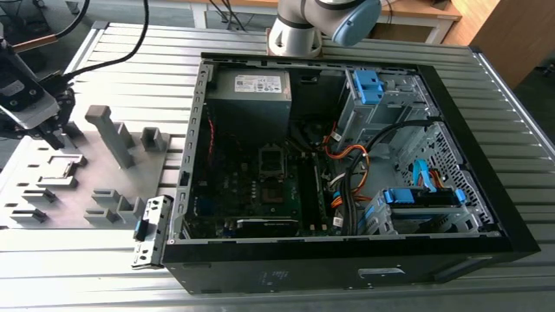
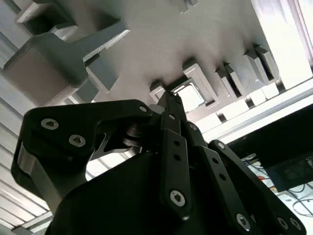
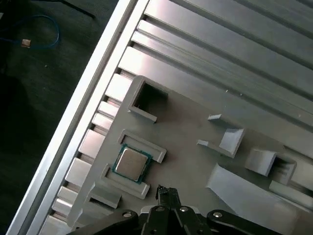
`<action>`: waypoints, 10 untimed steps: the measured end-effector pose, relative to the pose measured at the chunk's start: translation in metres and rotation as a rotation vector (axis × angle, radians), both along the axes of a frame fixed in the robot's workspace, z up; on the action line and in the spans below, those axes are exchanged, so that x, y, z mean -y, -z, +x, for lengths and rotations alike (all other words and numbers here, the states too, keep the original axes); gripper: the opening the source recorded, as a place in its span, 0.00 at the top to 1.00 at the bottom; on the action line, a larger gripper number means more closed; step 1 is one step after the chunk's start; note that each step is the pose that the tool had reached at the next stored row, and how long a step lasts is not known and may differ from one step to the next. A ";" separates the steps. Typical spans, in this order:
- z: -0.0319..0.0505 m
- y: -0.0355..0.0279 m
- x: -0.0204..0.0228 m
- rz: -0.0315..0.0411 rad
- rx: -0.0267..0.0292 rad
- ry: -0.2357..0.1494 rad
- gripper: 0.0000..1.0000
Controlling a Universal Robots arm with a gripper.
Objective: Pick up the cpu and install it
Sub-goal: 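Pick up the cpu and move it towards the insertion slot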
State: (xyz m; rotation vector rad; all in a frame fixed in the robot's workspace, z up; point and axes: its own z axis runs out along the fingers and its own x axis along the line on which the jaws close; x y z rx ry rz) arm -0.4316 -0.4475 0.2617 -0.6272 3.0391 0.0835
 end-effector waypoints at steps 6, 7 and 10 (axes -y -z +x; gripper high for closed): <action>0.0000 0.0001 0.0000 0.0000 0.0001 0.110 0.89; 0.0000 0.0002 0.0000 0.0000 0.0000 0.128 0.89; 0.0000 0.0002 0.0000 0.0000 0.0000 0.182 0.89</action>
